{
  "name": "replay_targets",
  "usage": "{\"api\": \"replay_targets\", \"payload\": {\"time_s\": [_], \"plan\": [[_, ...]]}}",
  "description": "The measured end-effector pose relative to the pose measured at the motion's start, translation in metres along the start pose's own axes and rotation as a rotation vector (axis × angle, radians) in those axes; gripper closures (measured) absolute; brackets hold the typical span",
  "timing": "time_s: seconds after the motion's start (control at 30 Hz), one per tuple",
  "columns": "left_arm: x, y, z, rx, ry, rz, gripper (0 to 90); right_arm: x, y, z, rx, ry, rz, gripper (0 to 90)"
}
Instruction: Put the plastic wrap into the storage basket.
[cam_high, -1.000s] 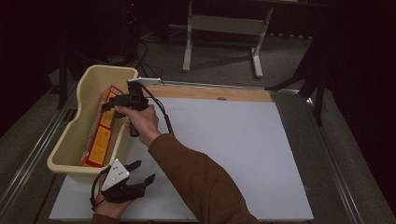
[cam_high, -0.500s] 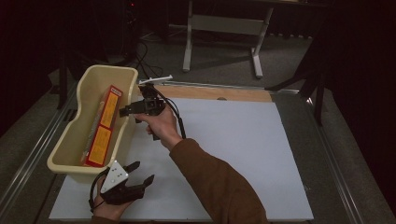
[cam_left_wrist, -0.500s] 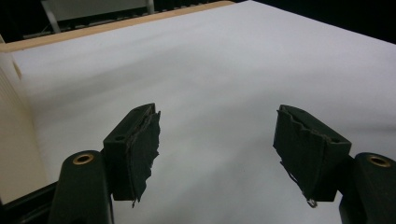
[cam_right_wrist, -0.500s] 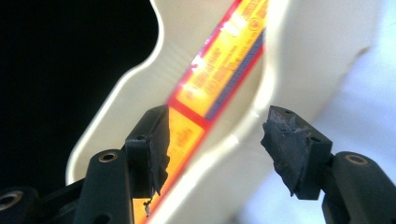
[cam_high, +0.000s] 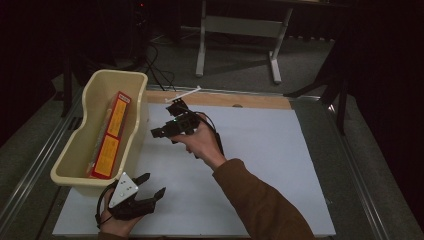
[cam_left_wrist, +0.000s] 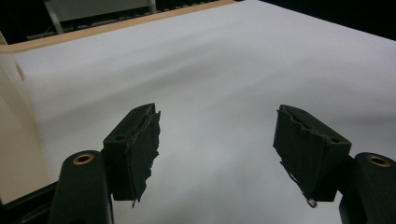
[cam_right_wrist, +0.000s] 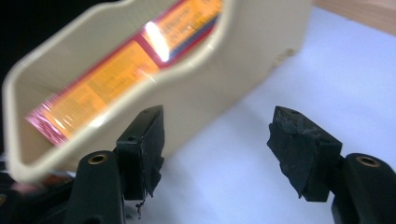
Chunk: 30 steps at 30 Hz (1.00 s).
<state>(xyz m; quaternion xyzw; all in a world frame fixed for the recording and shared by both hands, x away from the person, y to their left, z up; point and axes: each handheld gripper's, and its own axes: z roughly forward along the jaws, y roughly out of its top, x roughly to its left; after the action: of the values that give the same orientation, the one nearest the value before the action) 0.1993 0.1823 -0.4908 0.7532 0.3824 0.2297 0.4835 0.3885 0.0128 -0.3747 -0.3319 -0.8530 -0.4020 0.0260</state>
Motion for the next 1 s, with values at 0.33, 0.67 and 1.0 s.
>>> {"api": "replay_targets", "payload": {"time_s": [0.33,0.67,1.0], "plan": [[0.000,0.001,0.003,0.003,0.000,-0.003,30.8,-0.030,-0.046,-0.027,-0.005,-0.048,-0.043,32.1],[-0.001,0.001,0.004,0.009,0.003,0.000,30.8,-0.049,-0.095,-0.056,-0.042,-0.111,-0.102,29.5],[-0.001,0.001,0.004,0.012,0.008,0.002,30.9,-0.066,-0.156,-0.079,-0.099,-0.208,-0.128,29.3]]}}
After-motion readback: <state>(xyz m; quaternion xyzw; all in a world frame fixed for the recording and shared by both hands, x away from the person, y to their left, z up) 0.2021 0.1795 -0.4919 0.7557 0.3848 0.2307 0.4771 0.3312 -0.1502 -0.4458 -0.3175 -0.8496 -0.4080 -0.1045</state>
